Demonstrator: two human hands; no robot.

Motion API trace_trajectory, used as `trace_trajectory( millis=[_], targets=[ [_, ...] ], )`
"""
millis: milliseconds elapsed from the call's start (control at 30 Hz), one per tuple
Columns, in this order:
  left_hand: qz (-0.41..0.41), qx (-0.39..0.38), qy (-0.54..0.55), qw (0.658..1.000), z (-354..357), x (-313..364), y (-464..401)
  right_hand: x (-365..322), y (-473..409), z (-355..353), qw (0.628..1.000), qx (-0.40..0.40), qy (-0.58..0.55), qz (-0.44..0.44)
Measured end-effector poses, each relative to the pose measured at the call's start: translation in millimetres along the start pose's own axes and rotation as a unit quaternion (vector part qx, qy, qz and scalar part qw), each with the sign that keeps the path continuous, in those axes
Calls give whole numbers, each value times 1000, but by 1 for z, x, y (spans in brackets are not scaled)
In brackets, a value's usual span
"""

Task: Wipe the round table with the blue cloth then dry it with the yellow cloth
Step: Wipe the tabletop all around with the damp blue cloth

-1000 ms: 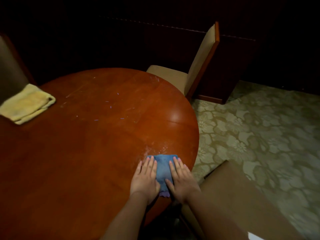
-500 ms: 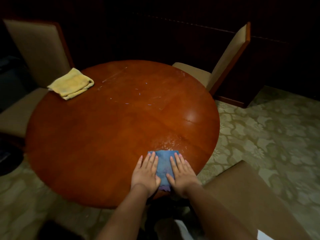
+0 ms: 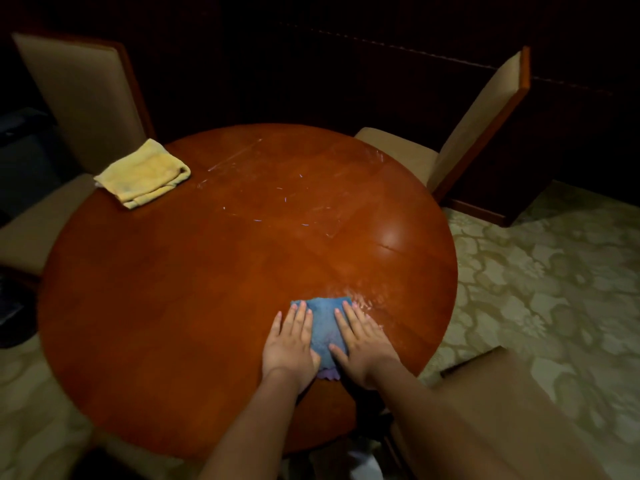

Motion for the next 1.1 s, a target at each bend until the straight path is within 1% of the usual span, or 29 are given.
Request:
trace_trajectory(
  millis=[133,300,467,633,767,933,1100],
  targets=[
    [-20,-6,3,1000,-14,-5,-38,14,-37,-19,1000,13,-5,-20],
    [-46,-6,6,999,-34,-8,-98,45,-90,-43,1000,15,-7,-15],
    [-55,-8,7,998,-58,-11,-165,77,-149,-69,1000,13,4,-22],
    [-82,-12,23,996,-78,-24,-231,101,-214,-98,999,26,12,-41],
    [-102,-19,26,994,-88,-34,-267,112,-255,-112,998,25,29,-54],
    [-111,-32,30,993,-90,-38,-272,112,-263,-114,997,19,44,-62],
    [-117,-39,55,991,-79,-26,-225,99,-220,-101,997,12,49,-65]
  ],
)
Point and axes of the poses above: each hand's wrist, its own y-axis away from the middle knuckle, its own z-axis out of the palm, x = y × z, the point moved 7 cm from there along -y, towards the middle knuckle, and after that the axes turned 9 degrees about -z, right-handed, at the moved point
